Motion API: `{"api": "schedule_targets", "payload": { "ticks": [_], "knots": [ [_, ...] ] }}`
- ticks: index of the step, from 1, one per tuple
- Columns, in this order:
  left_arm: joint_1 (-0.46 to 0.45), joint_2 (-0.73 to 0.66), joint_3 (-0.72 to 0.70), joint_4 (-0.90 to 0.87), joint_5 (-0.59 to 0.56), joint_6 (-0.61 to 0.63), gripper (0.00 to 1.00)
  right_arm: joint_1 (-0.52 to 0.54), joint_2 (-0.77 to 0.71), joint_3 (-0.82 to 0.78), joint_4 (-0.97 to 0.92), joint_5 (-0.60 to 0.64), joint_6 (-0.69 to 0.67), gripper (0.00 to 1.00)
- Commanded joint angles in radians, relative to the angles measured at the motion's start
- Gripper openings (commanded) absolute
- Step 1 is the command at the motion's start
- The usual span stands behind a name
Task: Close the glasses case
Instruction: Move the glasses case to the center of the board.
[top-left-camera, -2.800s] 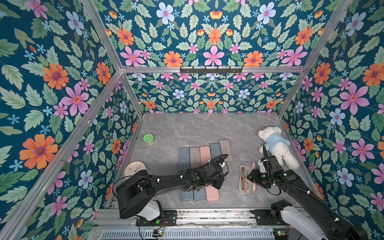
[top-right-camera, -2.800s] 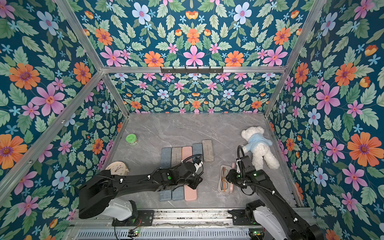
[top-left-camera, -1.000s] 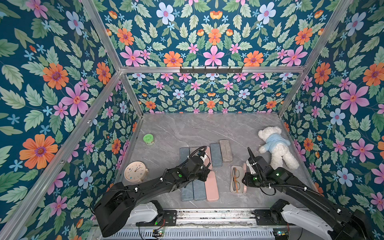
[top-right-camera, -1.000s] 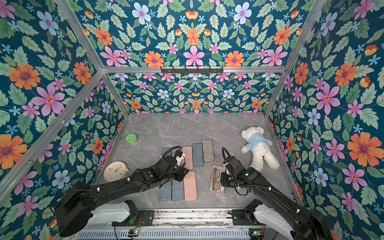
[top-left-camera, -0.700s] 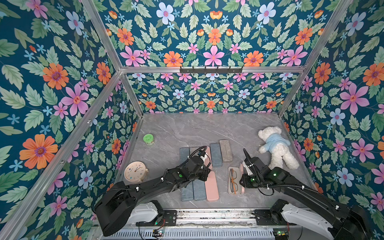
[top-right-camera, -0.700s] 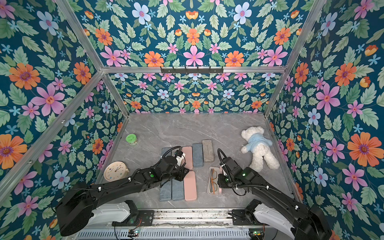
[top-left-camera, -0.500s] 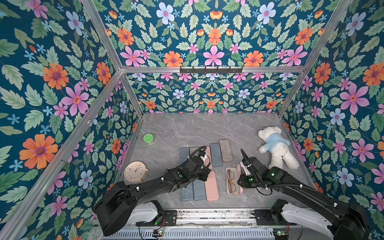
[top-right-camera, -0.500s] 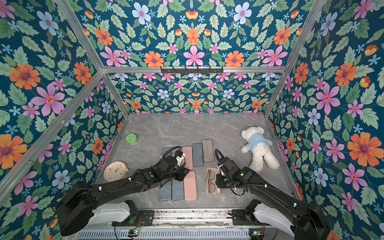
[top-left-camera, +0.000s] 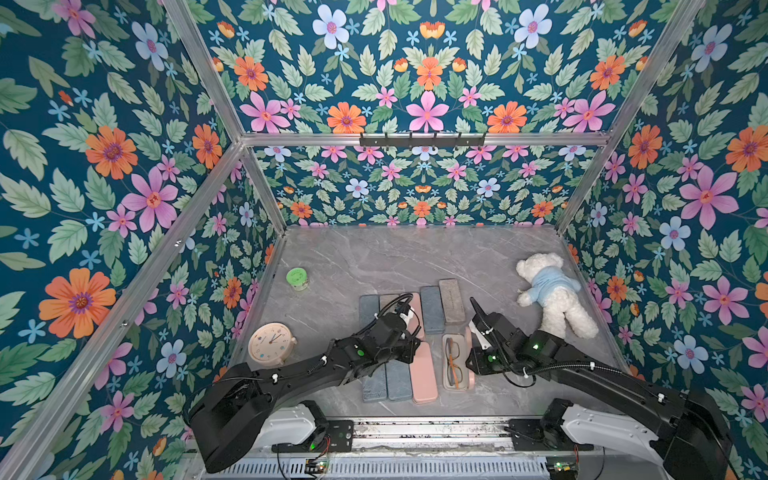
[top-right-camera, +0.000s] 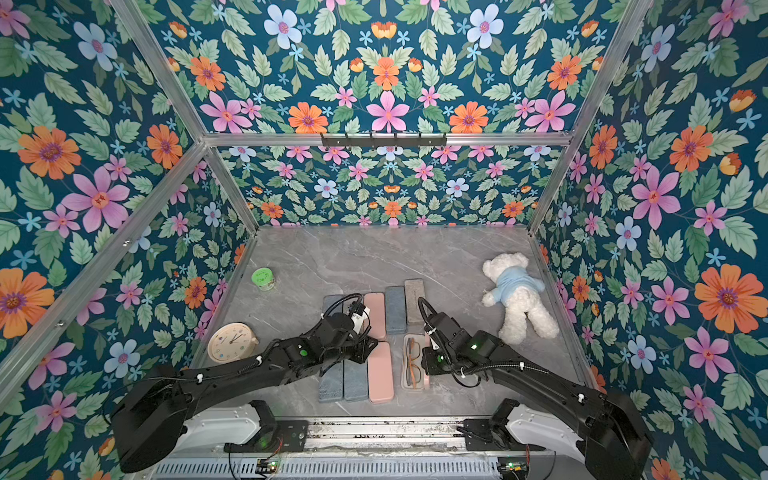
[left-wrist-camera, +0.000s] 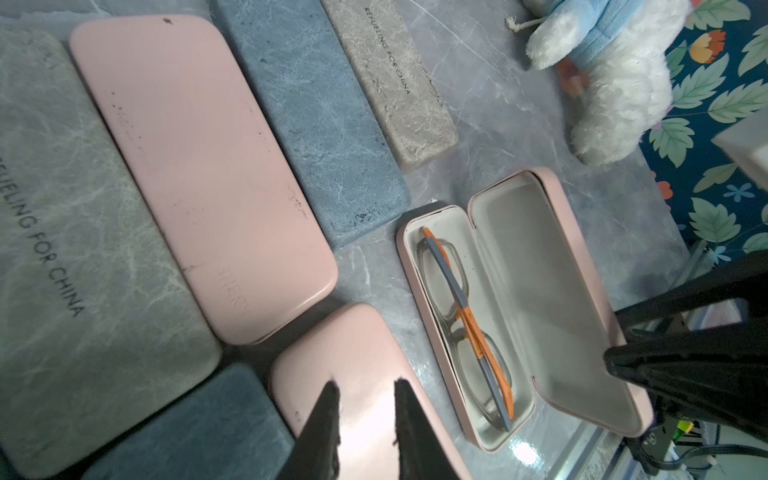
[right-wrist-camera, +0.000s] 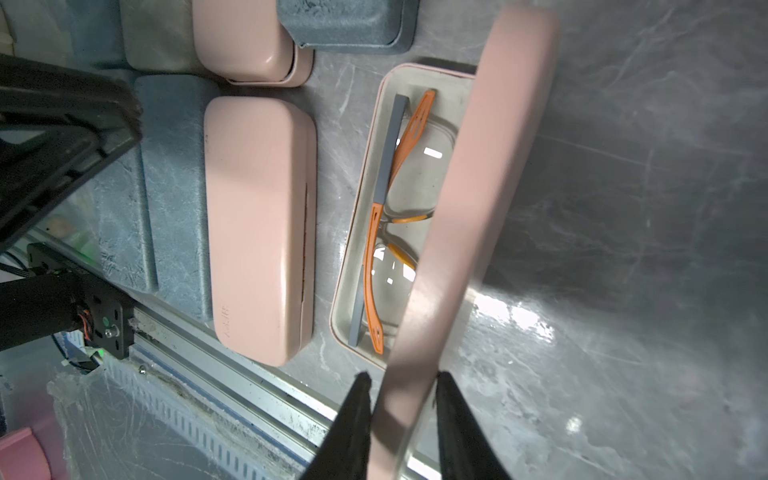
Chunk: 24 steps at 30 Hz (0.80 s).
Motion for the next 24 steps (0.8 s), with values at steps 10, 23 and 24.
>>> {"api": "schedule_targets", "payload": {
  "ticks": [10, 23, 24],
  "knots": [
    [0.001, -0.002, -0.011, 0.029, -0.001, -0.008, 0.26, 0.022, 0.024, 0.024, 0.032, 0.014, 0.002, 0.29],
    [0.001, 0.023, -0.008, 0.047, 0.006, -0.01, 0.26, 0.023, 0.037, 0.041, 0.033, 0.0, -0.035, 0.29],
    [0.001, 0.026, -0.008, 0.049, 0.007, -0.01, 0.26, 0.024, 0.037, 0.043, 0.033, 0.0, -0.038, 0.29]
  ]
}}
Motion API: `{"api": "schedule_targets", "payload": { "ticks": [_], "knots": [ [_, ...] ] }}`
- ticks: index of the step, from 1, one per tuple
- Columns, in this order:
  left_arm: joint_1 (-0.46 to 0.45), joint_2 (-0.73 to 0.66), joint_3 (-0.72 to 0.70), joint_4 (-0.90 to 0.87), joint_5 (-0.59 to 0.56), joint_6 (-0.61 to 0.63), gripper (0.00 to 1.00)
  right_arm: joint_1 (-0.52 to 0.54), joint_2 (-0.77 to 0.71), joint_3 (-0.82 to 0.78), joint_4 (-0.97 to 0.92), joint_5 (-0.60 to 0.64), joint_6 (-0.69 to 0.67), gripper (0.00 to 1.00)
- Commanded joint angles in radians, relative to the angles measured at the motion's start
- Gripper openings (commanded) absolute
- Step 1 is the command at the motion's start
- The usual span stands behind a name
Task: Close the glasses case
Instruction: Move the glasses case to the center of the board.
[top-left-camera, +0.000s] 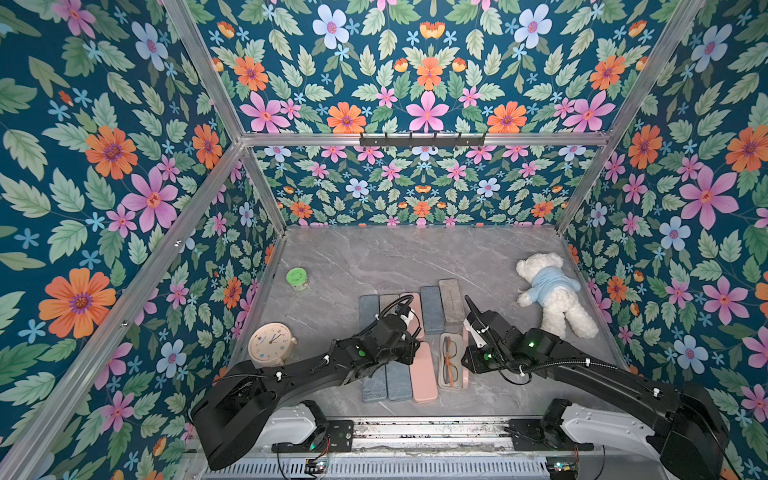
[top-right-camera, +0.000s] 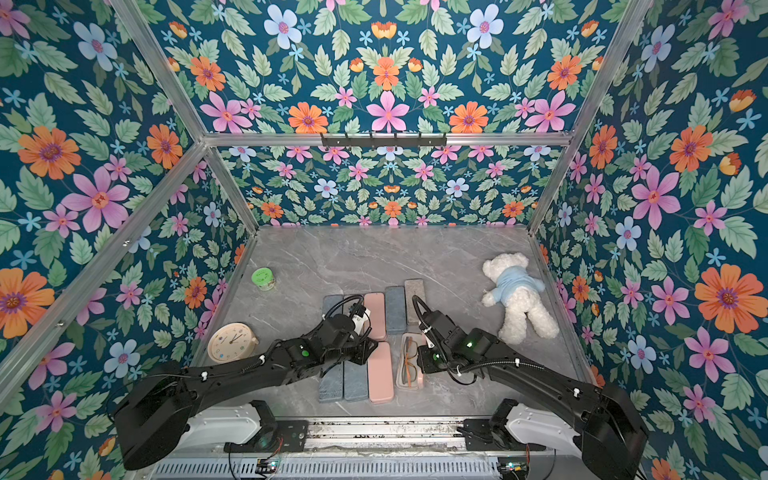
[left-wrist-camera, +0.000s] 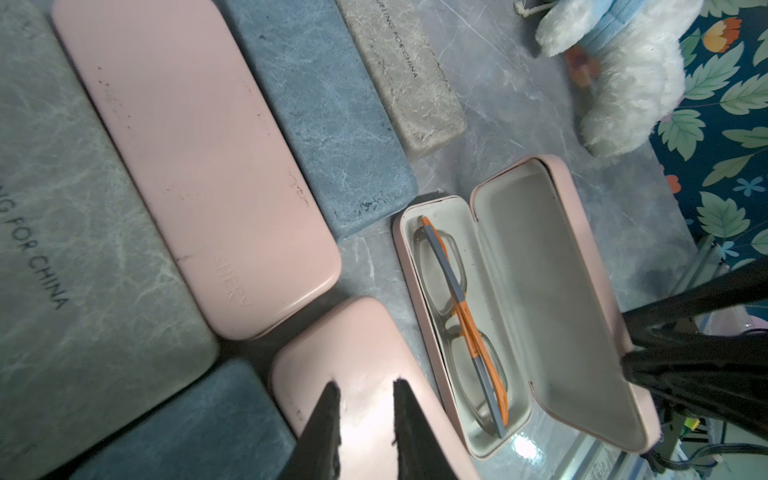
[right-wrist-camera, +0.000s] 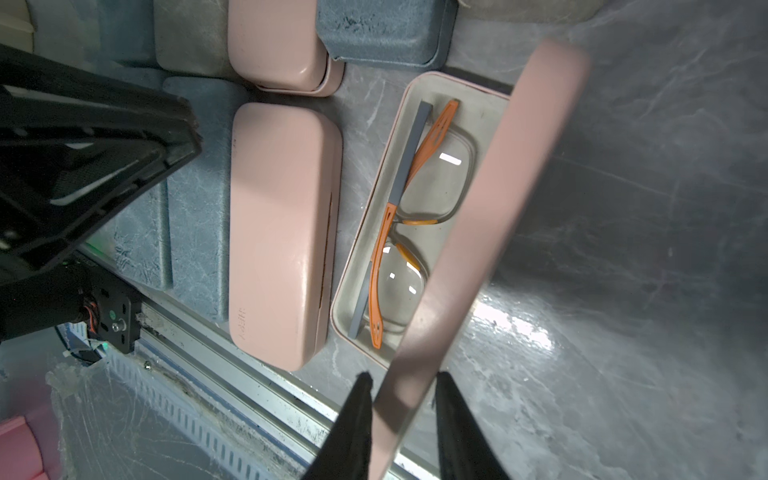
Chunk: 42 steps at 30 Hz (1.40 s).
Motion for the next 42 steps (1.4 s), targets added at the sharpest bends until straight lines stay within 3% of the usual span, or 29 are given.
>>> {"api": "schedule_targets", "payload": {
  "ticks": [1, 32, 42],
  "knots": [
    [0.001, 0.007, 0.005, 0.029, 0.0, -0.006, 0.26, 0.001, 0.003, 0.011, 0.018, -0.008, -0.018, 0.29],
    [0.001, 0.034, 0.027, 0.038, -0.007, -0.014, 0.26, 0.003, 0.018, 0.028, 0.066, -0.064, -0.067, 0.31],
    [0.001, 0.054, 0.044, 0.038, 0.0, -0.005, 0.27, 0.001, -0.065, 0.008, 0.043, -0.018, -0.032, 0.44]
  ]
}}
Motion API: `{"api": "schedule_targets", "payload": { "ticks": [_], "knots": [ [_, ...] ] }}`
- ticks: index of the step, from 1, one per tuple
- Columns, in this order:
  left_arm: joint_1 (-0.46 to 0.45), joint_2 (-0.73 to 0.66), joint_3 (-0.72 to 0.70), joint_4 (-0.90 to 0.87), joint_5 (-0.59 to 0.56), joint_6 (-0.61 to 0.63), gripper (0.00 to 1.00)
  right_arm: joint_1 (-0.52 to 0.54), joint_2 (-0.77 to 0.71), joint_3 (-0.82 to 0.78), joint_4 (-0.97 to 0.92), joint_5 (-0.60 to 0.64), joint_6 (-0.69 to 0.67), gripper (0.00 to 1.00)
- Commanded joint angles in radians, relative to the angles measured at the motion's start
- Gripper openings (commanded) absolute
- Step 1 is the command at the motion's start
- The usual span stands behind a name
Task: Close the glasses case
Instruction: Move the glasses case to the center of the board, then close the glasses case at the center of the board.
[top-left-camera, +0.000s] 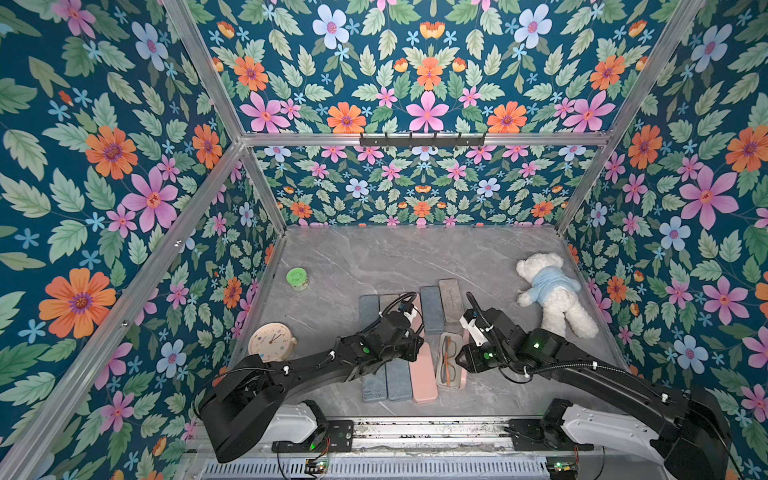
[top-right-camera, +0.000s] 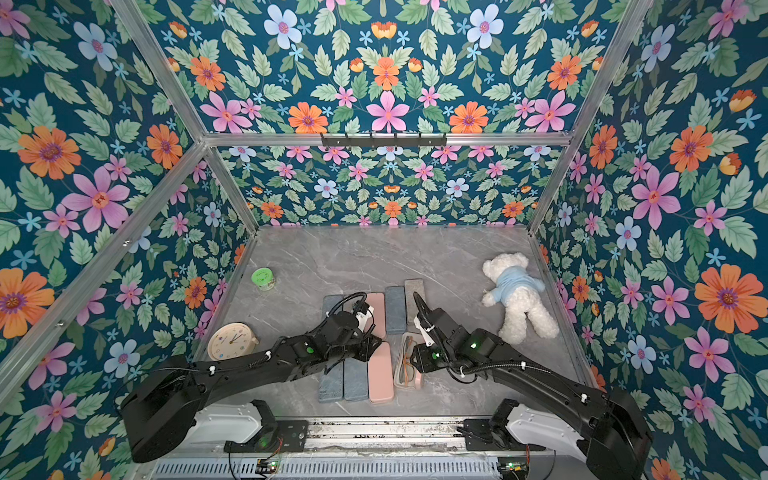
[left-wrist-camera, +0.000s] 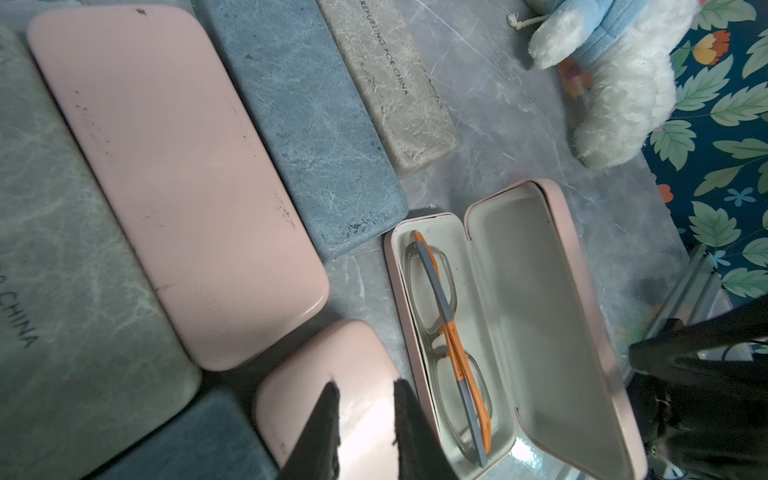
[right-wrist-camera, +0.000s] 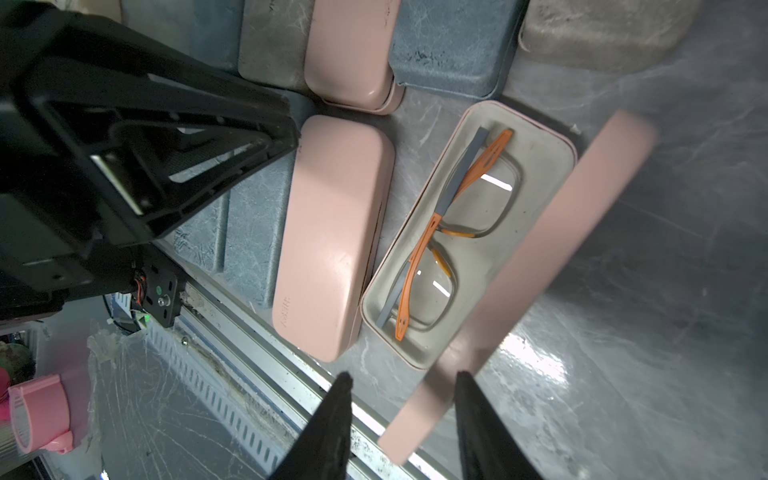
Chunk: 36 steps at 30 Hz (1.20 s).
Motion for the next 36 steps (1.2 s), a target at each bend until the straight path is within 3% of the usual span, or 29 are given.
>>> {"api": "schedule_targets", "payload": {
  "ticks": [1, 6, 13, 17, 36],
  "knots": [
    [0.001, 0.007, 0.014, 0.011, -0.002, 0.003, 0.27, -0.002, -0.031, -0.005, 0.01, 0.028, 0.028, 0.46],
    [0.001, 0.023, 0.032, 0.017, 0.01, 0.013, 0.27, -0.027, -0.073, -0.014, -0.004, 0.011, 0.057, 0.5],
    [0.001, 0.055, 0.055, 0.031, 0.04, 0.052, 0.27, -0.158, -0.19, -0.109, 0.098, -0.157, 0.148, 0.5],
    [0.001, 0.081, 0.06, 0.047, 0.066, 0.067, 0.26, -0.172, -0.213, -0.147, 0.171, -0.222, 0.177, 0.48],
    [0.001, 0.093, 0.0, 0.109, 0.087, 0.046, 0.24, -0.191, -0.161, -0.223, 0.268, -0.229, 0.203, 0.38]
  ]
}}
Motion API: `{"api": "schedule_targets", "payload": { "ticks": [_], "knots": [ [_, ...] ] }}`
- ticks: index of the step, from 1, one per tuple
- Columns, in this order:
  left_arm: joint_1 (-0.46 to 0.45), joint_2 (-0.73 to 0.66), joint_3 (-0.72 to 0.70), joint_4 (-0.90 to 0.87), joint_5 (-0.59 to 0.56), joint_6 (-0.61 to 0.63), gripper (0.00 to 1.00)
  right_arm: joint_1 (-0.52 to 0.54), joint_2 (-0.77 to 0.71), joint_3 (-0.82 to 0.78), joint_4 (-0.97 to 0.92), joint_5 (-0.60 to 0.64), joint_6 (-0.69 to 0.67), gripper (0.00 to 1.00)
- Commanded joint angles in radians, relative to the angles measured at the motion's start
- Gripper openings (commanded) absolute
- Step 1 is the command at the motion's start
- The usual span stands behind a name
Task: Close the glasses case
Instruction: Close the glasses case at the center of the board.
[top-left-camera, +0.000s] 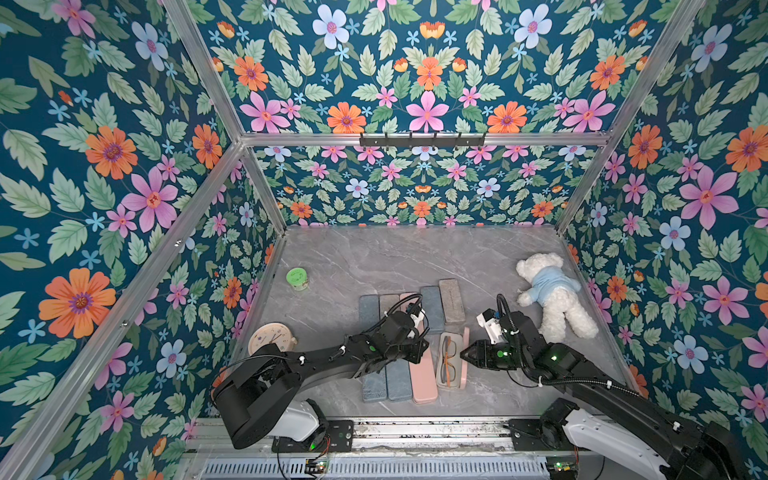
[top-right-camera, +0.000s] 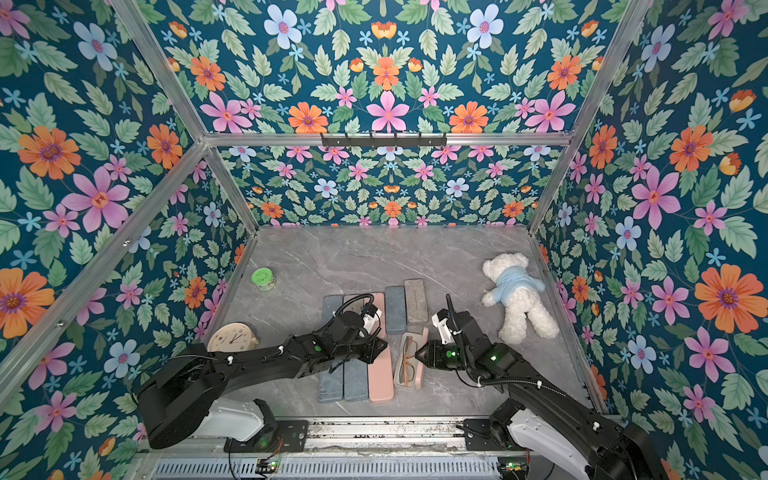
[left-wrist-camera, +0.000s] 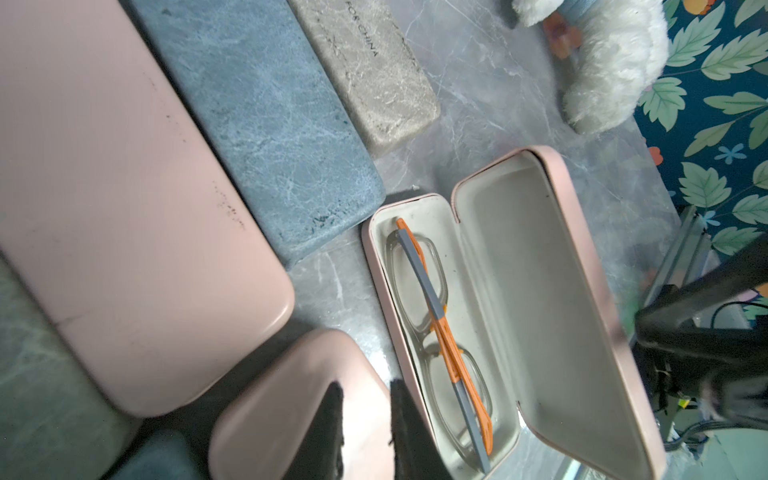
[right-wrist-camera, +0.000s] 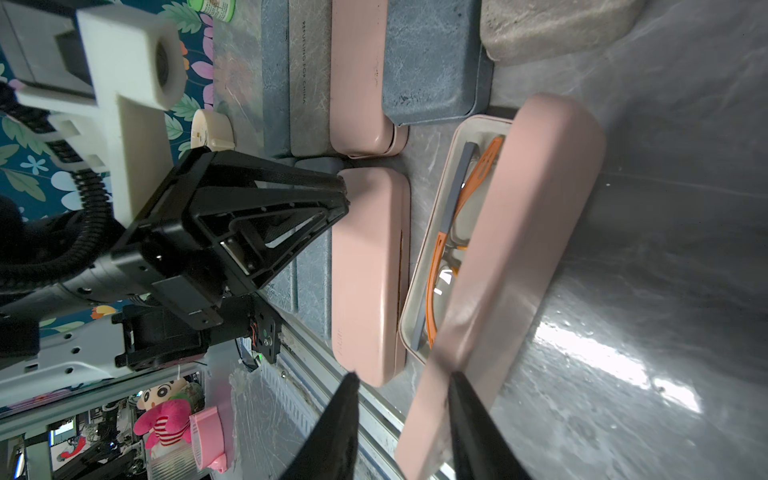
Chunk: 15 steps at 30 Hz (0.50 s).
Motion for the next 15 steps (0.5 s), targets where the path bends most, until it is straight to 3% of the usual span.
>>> {"api": "schedule_targets", "payload": {
  "ticks": [1, 15],
  "knots": [
    [0.001, 0.002, -0.004, 0.033, 0.005, -0.009, 0.24, -0.002, 0.008, -0.006, 0.033, -0.008, 0.012, 0.38],
    [0.001, 0.023, -0.011, 0.051, 0.008, -0.014, 0.23, -0.015, 0.044, -0.014, 0.05, -0.016, 0.004, 0.37]
  ]
}}
